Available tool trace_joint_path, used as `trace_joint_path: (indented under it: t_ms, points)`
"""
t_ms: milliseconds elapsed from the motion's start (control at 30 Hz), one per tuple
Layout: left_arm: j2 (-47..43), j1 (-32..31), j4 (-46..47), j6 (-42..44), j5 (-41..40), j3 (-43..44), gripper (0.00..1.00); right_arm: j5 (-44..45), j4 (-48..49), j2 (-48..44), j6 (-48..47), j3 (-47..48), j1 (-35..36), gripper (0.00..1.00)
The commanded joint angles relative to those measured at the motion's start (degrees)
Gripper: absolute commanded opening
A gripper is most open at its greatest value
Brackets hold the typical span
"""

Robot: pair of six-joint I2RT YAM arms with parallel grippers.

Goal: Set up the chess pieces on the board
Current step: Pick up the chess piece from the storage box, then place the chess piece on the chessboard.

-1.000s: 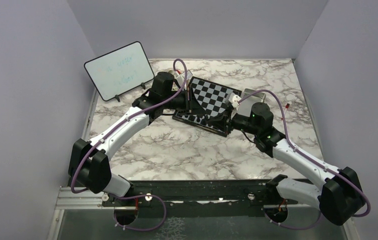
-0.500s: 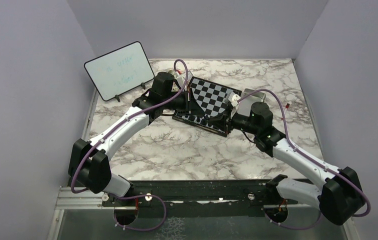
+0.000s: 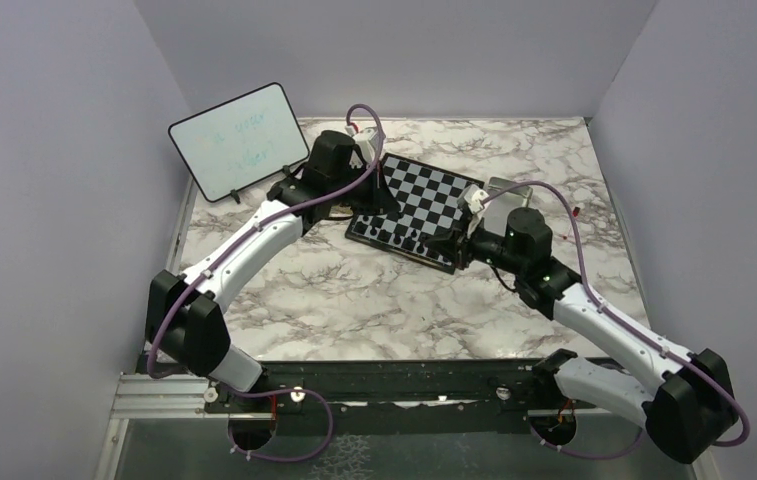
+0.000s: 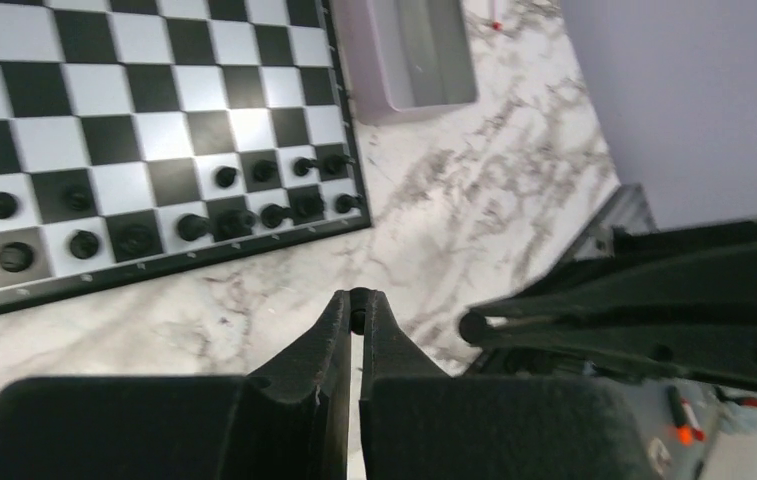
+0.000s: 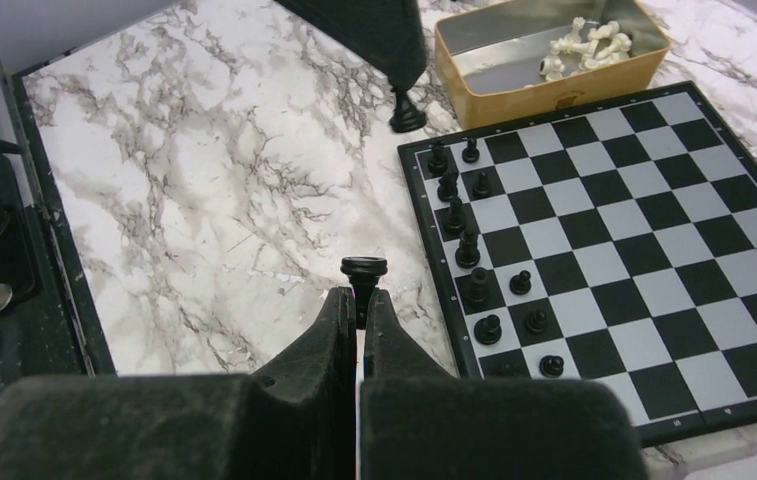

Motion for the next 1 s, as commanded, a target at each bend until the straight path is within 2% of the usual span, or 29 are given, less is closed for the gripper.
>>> trace_joint_path:
  t_ms: [0,167,467,967]
  points:
    - [3.2,0.0,-3.6,6.6,-12.3,4.8,0.04,4.9,-3.5,-4.9,0.8,-1.9,0.4,0.01]
    - [8.1,0.0,-4.3,9.2,-18.6,9.1,0.03,7.2,-7.4,-8.3,1.3,-2.7,0.4,0.01]
    - [18.2,-0.8,-4.3,10.4,-23.8,14.5,0.02,10.0,-11.3,-13.9,3.4,-3.7,0.4,0.01]
    - [28.5,-4.3,-3.7,11.3,-29.4,15.5,0.01,10.5,-13.3,-15.5,2.6,-3.6,0.4,0.01]
